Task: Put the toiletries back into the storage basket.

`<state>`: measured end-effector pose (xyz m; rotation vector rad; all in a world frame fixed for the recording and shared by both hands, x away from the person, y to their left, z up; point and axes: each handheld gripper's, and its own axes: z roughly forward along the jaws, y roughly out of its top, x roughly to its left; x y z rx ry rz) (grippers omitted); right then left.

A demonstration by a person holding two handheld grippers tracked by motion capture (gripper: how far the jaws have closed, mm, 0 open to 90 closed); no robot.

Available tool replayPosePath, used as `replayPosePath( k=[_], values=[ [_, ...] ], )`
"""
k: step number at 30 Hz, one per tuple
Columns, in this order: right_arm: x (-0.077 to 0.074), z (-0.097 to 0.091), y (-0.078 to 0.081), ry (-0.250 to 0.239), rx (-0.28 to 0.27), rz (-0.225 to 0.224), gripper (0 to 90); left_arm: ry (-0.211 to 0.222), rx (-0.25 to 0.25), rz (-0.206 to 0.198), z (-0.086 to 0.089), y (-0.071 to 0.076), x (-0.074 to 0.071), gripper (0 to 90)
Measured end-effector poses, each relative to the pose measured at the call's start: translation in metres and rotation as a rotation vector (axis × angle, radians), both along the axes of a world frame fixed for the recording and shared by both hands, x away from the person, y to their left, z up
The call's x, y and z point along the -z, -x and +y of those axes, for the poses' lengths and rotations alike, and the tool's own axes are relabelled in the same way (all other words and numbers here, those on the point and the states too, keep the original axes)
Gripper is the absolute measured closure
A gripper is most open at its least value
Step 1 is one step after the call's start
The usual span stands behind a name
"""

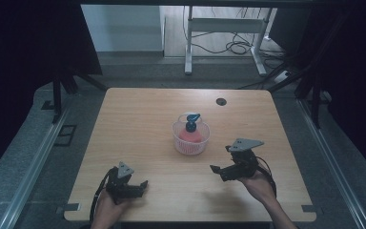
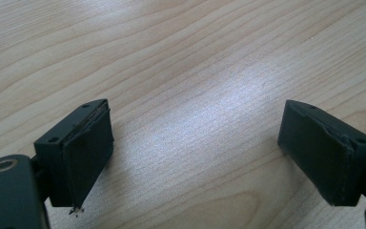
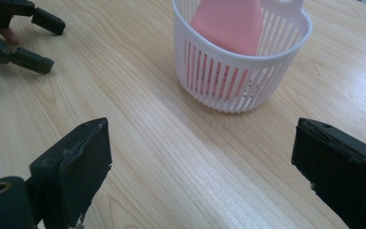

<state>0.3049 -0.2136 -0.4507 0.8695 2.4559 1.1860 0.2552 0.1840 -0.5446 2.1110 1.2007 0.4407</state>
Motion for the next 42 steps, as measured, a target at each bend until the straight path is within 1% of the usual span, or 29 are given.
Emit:
replayPosePath(
  k=[8, 22, 30, 36, 42],
  values=[
    [0.005, -0.008, 0.004, 0.004, 0.020, -0.001, 5.9, 0.003, -0.002, -0.001, 0.000, 0.000, 0.000, 11.4],
    [0.018, -0.028, 0.011, -0.018, 0.077, 0.008, 4.0, 0.001, -0.002, 0.002, 0.000, 0.000, 0.000, 11.3],
    [0.027, -0.040, 0.016, -0.010, 0.107, 0.012, 2.8, 0.001, -0.003, 0.002, 0.000, 0.000, 0.000, 11.3],
    [0.035, -0.050, 0.020, -0.017, 0.131, 0.016, 2.3, 0.001, -0.004, 0.002, 0.000, 0.000, 0.000, 11.3],
    [0.043, -0.062, 0.024, -0.002, 0.159, 0.019, 2.0, 0.000, -0.002, 0.001, 0.000, 0.000, 0.000, 11.3]
  ],
)
